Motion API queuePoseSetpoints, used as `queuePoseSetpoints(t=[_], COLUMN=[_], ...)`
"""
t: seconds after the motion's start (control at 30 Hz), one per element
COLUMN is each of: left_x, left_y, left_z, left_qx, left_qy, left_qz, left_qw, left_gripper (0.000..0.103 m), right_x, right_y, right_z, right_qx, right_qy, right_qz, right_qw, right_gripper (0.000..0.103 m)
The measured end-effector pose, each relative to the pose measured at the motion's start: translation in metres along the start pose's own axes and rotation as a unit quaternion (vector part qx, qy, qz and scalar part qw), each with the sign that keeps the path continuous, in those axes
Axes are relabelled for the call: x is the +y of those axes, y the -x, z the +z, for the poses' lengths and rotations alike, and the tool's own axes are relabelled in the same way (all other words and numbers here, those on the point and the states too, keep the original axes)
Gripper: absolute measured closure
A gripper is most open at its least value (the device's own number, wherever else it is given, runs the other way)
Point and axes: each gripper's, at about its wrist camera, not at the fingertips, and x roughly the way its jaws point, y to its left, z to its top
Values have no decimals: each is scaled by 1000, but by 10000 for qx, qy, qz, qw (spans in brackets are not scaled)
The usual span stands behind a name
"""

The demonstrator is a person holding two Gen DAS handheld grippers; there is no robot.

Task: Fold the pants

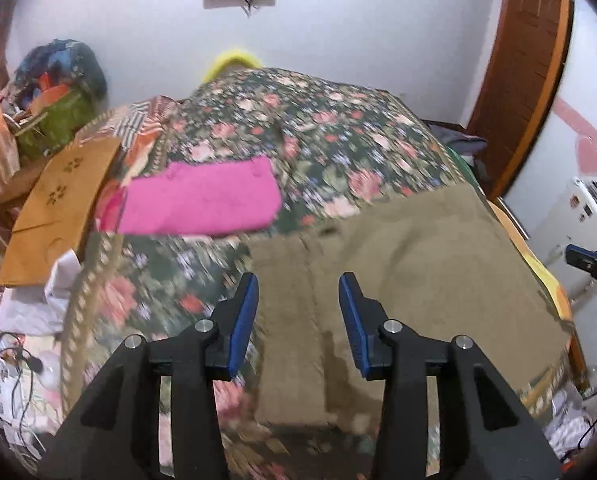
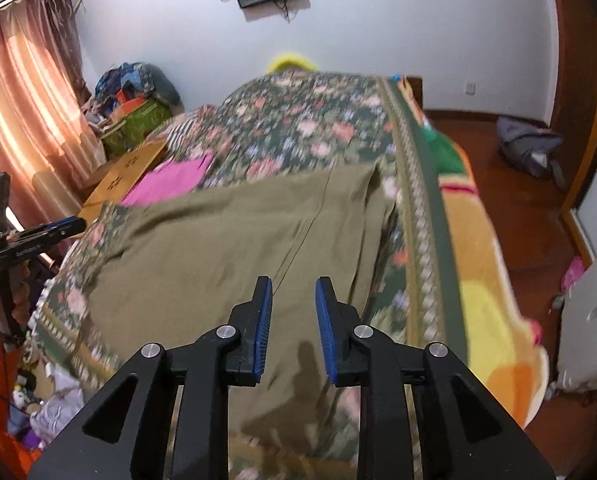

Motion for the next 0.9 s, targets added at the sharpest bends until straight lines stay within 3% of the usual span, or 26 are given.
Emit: queuePoseSetpoints(t=[0.13, 0.27, 0.33, 0.37, 0.5, 0.63, 0.77, 0.9], left_x=[15, 32, 37, 40, 44, 46, 48, 46], left_y=[-21, -51, -67, -78, -106, -132, -143, -151], left_z=[20, 34, 39, 42, 43, 35, 28, 25], left_qx=[34, 236, 379, 467, 743, 1043, 1065, 1099], left_qy=[81, 309, 386, 432, 498, 523, 619, 557], left_qz=[147, 66, -30, -36, -100, -199, -267, -225], left_qw=[9999, 9992, 9985, 9980, 9959, 9930, 9920, 9921], left_gripper=[60, 60, 51, 41, 36, 30, 19, 17], right_x=[-12, -25, -31, -34, -47, -60, -70, -82], right_y=[-8, -24, -33, -39, -60, -88, -125, -162], right_z=[23, 43, 51, 56, 67, 79, 84, 86], right_qx=[-158, -218, -200, -181, -120, 60, 392, 786], right_qy=[42, 93, 114, 111, 36, -58, -115, -226], right_qz=[-131, -260, -328, -357, -439, -358, -242, -162], right_qw=[9998, 9994, 9992, 9991, 9990, 9993, 9989, 9965], right_gripper=[78, 74, 73, 72, 64, 63, 63, 63])
